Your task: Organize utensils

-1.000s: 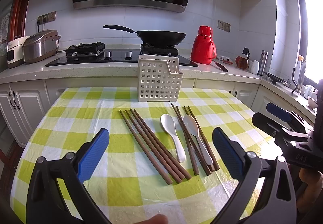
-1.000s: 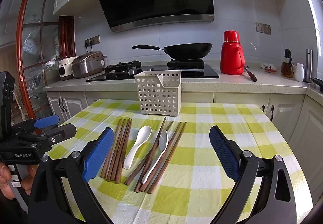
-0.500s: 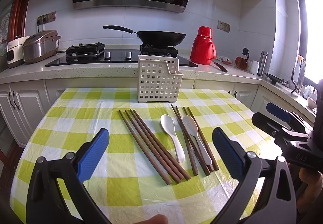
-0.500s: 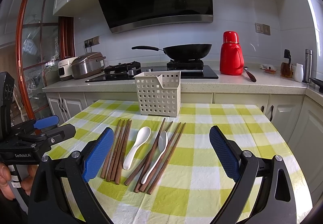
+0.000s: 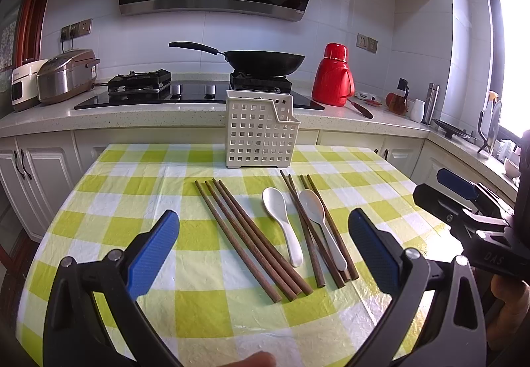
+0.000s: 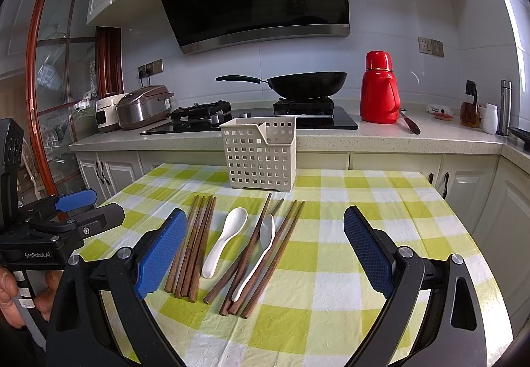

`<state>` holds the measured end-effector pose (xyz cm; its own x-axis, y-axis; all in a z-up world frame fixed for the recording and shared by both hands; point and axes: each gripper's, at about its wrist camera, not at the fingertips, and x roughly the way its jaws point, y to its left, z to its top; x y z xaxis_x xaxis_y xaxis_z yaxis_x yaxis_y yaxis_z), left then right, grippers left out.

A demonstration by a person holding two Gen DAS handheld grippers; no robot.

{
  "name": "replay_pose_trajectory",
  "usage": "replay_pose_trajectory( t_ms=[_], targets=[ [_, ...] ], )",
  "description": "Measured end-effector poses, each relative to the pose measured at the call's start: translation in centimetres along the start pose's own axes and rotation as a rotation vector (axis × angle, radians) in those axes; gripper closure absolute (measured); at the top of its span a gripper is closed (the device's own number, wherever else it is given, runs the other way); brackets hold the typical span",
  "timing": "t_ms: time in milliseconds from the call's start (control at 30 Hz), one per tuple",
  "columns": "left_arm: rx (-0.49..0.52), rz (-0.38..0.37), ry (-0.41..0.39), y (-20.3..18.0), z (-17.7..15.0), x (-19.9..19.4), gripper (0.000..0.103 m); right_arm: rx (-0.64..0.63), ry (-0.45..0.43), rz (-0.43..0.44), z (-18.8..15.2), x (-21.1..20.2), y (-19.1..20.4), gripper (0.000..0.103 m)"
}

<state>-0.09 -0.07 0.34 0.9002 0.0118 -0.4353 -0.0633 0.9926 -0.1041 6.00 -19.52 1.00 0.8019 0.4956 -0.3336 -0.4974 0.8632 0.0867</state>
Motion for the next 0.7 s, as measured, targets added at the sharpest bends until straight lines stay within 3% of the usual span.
replay_pose_trajectory(
  t_ms=[700],
  targets=[
    [0.000,-0.002,0.000,0.00,0.10,0.02,0.005,0.000,0.001,0.001,-0.05,0.03,-0.06,0.014]
  ],
)
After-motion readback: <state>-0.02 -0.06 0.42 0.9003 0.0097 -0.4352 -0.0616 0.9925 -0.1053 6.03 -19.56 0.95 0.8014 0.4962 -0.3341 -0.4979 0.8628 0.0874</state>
